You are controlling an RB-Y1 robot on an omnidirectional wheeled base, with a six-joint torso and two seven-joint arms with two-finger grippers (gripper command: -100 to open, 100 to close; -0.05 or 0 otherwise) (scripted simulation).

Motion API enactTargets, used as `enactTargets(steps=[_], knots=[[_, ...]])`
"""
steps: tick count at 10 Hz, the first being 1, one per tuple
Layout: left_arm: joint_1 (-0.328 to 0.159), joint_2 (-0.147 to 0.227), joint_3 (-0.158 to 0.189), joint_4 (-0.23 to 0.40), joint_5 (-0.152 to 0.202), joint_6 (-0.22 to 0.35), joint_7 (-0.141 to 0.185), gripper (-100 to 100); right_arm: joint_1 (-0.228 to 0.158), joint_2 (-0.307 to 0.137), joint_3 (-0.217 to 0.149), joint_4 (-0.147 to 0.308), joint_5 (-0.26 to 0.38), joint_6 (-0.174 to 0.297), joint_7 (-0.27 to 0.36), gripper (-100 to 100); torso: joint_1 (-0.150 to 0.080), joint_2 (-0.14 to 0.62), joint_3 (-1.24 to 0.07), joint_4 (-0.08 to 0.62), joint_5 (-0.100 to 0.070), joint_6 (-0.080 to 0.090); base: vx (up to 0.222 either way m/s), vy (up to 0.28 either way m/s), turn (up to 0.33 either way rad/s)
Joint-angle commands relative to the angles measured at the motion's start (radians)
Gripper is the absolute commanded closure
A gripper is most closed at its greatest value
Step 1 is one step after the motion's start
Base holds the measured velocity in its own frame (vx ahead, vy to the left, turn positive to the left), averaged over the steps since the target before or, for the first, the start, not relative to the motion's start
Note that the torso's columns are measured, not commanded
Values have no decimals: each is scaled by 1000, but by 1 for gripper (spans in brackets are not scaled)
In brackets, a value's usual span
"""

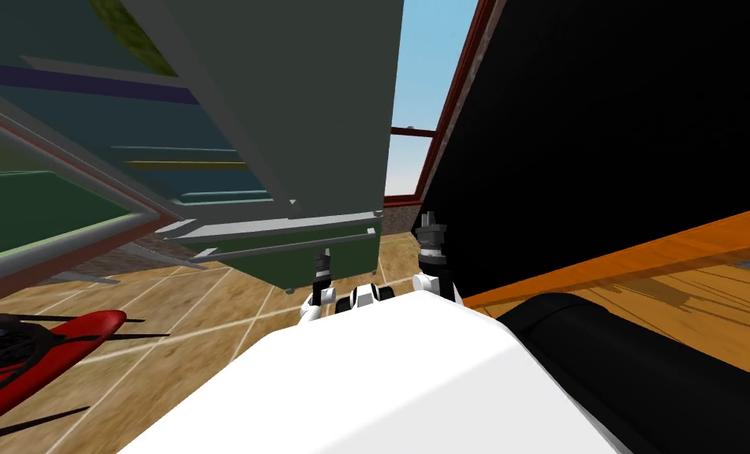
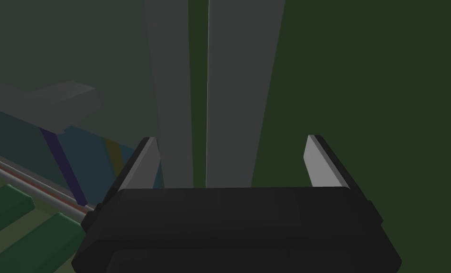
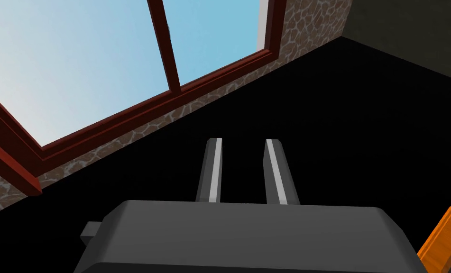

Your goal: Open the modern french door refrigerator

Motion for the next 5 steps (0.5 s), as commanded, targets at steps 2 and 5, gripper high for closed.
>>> enactTargets(steps=[2, 5], knots=[[36, 10, -88, -31, 0, -9, 5, 100, 1, 0, 0, 0, 0, 0, 0, 0, 0, -4, -3, -1, 0, 0, 105, -12, 309], [73, 21, -162, -64, -1, -17, 10, 100, 0, 0, 0, 0, 0, 0, 0, 0, 1, 5, 3, 1, 0, -1, 67, -3, 249]])
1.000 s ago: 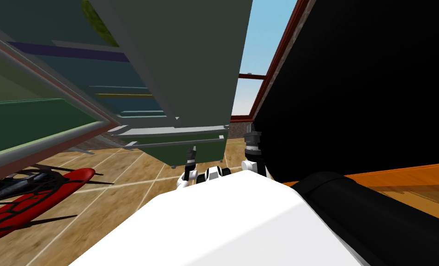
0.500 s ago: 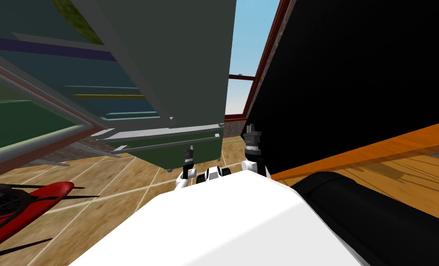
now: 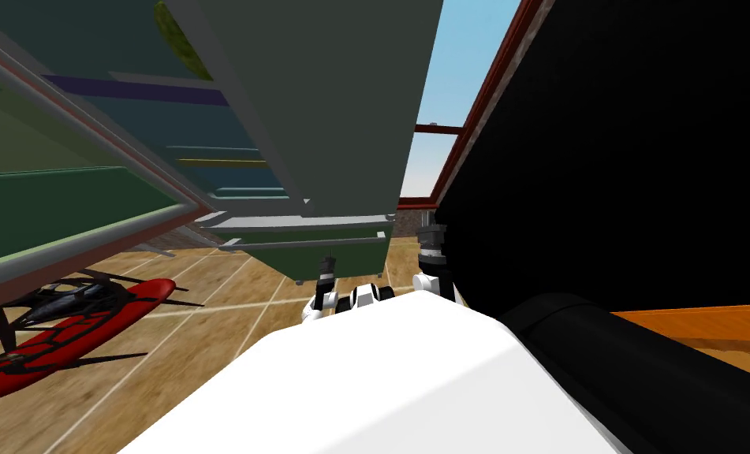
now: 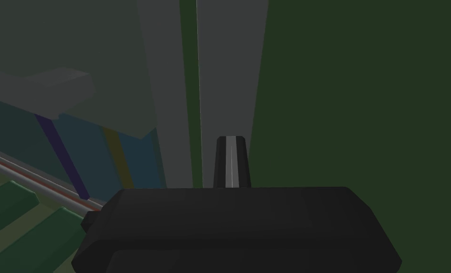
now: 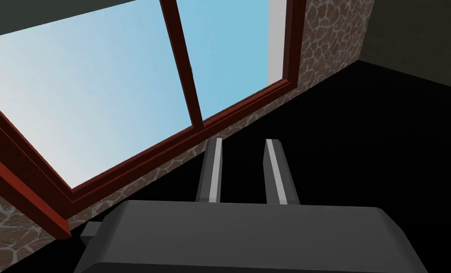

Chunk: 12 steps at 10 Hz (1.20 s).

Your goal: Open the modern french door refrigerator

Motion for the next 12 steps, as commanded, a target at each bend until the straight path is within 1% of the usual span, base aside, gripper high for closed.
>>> enactTargets(steps=[1, 2, 3, 4, 5, 6, 7, 8, 9, 10, 11, 12], knots=[[24, 7, -72, -29, 0, 0, 2, 100, 0, 0, 0, 0, 0, 0, 0, 0, 0, -3, -2, -1, 0, 1, 77, -6, 133], [24, 7, -72, -29, 0, 0, 2, 100, 0, 0, 0, 0, 0, 0, 0, 0, -1, -3, -2, -1, 0, 2, 34, -2, -52], [43, 12, -117, -45, 0, -4, 5, 100, 0, 0, 0, 0, 0, 0, 0, 0, -2, -1, -1, 0, 0, 2, 50, -7, 290], [61, 18, -146, -62, 0, -8, 7, 100, 0, 0, 0, 0, 0, 0, 0, 0, -1, -2, -1, -1, 0, 0, 89, -13, 376], [61, 18, -168, -62, 0, -8, 7, 100, 0, 0, 0, 0, 0, 0, 0, 0, -1, -5, -3, -1, 0, 1, 78, -24, 191], [80, 23, -201, -78, 0, -12, 10, 100, 0, 0, 0, 0, 0, 0, 0, 0, -2, -4, -3, -1, 0, 1, 84, -12, 315], [80, 23, -216, -78, 0, -12, 10, 100, 0, 0, 0, 0, 0, 0, 0, 0, -1, -4, -2, -1, 0, 1, 69, -20, 151], [98, 29, -254, -94, 0, -17, 13, 100, 0, 0, 0, 0, 0, 0, 0, 0, -1, -2, -2, -1, 0, 2, 68, -22, 263], [98, 29, -264, -94, 0, -17, 13, 100, 0, 0, 0, 0, 0, 0, 0, 0, -1, -2, -1, -1, 0, 1, 51, -17, 157], [117, 34, -302, -111, 0, -21, 15, 100, 0, 0, 0, 0, 0, 0, 0, 0, -1, -2, -1, 0, 0, 2, 66, -18, 272], [117, 34, -312, -111, 0, -21, 15, 100, 0, 0, 0, 0, 0, 0, 0, 0, -1, -3, -2, -1, 0, 1, 61, -16, 160], [135, 39, -350, -127, -1, -25, 18, 100, 0, 0, 0, 0, 0, 0, 0, 0, -1, -3, -2, -1, 0, 1, 73, -15, 295]])
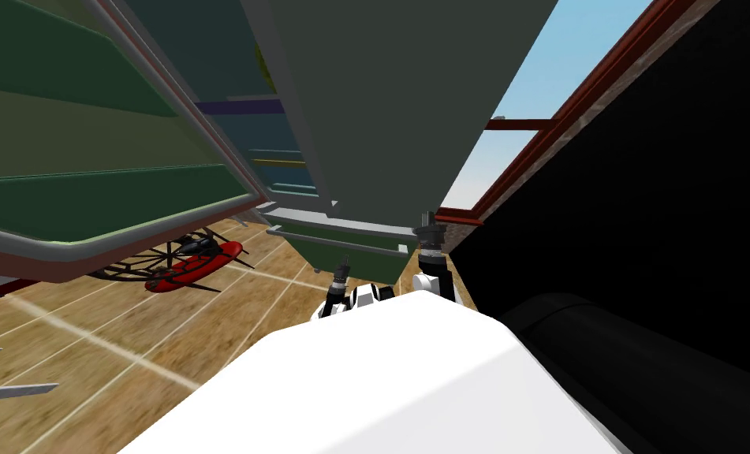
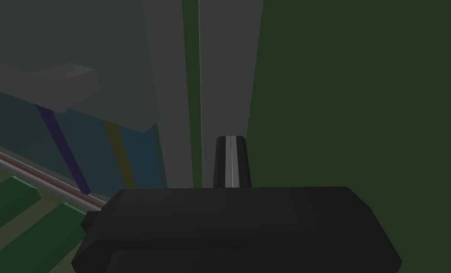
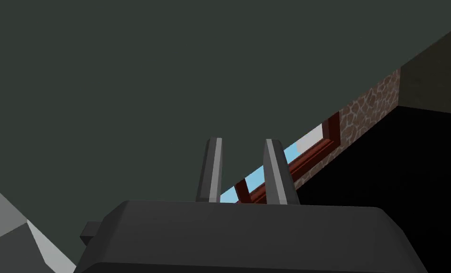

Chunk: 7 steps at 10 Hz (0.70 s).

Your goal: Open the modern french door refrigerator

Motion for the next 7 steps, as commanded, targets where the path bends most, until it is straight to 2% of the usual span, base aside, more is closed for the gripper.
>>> enactTargets(steps=[1, 2, 3, 7], knots=[[28, 7, -60, -32, -1, 0, 1, 100, 0, 0, 0, 0, 0, 0, 0, 0, 0, -1, 0, 0, 0, -1, 44, -18, 125], [26, 7, -49, -34, -1, 4, 0, 100, 4, 0, 1, 3, 0, 0, 0, 0, -1, -4, -4, 1, 2, -2, 0, 0, 0], [15, 34, -47, -43, 3, 11, 9, -100, 5, 0, 1, 4, 0, 1, 0, 0, -1, -4, -4, 0, 1, -1, 44, 70, -14], [-10, 31, -36, -54, 9, 32, 24, -100, 9, 1, -2, 3, -1, -2, 0, 0, 4, -7, -5, -2, 2, -4, 81, 139, -15]])
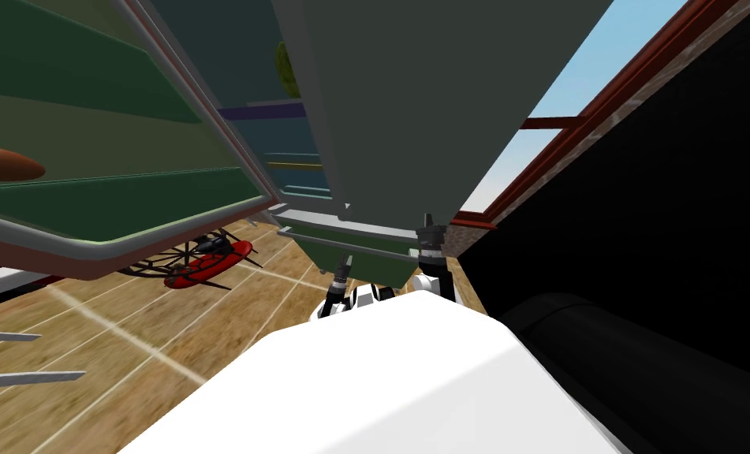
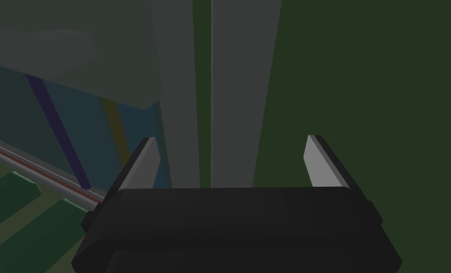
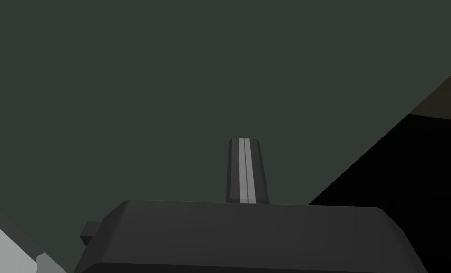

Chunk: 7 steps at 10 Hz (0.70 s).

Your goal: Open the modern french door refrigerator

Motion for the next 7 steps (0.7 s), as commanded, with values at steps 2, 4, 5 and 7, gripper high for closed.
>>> enactTargets(steps=[2, 4, 5, 7], knots=[[-27, 1, 13, -11, 7, 22, 18, -100, 4, 2, -4, -1, -1, -4, 0, 0, 1, -4, -3, -2, 0, -3, 84, 145, -9], [-40, -1, 20, -14, 11, 37, 26, -100, 7, 3, -9, -3, -3, -8, 1, 0, 2, -5, -4, -2, 1, -3, 52, 126, -3], [-36, -1, 17, -11, 9, 30, 22, -100, 9, 4, -11, -4, -3, -10, 1, 0, 1, -5, -3, -2, 0, -3, 12, 48, -37], [-68, -10, 28, -21, 9, 73, 24, -100, 11, 6, -14, -5, -4, -13, 1, 0, -5, 0, 0, 0, -2, -1, -16, 0, -17]])
